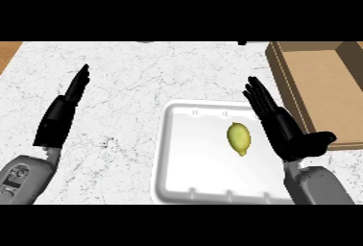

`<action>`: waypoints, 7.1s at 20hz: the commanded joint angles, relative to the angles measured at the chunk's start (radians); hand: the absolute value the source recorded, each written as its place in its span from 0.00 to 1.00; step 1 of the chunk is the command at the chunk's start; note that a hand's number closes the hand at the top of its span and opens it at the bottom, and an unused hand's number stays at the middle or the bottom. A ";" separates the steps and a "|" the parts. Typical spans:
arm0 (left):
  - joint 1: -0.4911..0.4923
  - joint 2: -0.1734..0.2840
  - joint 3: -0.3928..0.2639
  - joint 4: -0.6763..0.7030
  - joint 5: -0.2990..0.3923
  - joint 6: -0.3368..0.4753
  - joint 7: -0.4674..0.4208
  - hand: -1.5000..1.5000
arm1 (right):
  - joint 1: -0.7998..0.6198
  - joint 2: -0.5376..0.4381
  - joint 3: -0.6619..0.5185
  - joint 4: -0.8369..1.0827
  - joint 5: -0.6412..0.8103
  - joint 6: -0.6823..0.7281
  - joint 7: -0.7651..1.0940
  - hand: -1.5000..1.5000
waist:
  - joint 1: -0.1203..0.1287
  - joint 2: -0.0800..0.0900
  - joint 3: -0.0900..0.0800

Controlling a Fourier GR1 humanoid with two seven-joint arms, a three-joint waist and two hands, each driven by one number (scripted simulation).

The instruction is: Pick the lemon from the tray and place it in the cardboard box

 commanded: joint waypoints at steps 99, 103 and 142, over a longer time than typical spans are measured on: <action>0.248 -0.273 0.437 -0.186 0.121 -0.313 0.284 0.50 | 0.288 0.300 0.007 -0.102 1.792 -0.107 0.221 0.00 | 0.023 0.008 -0.003; 0.302 -0.277 0.445 -0.252 0.130 -0.330 0.300 0.50 | 0.251 0.300 -0.005 -0.060 1.791 -0.107 0.217 0.00 | 0.025 0.007 -0.003; 0.216 -0.284 0.467 -0.224 0.104 -0.346 0.333 0.50 | -0.742 0.268 -0.487 0.623 1.621 0.293 0.843 1.00 | 0.057 0.015 -0.003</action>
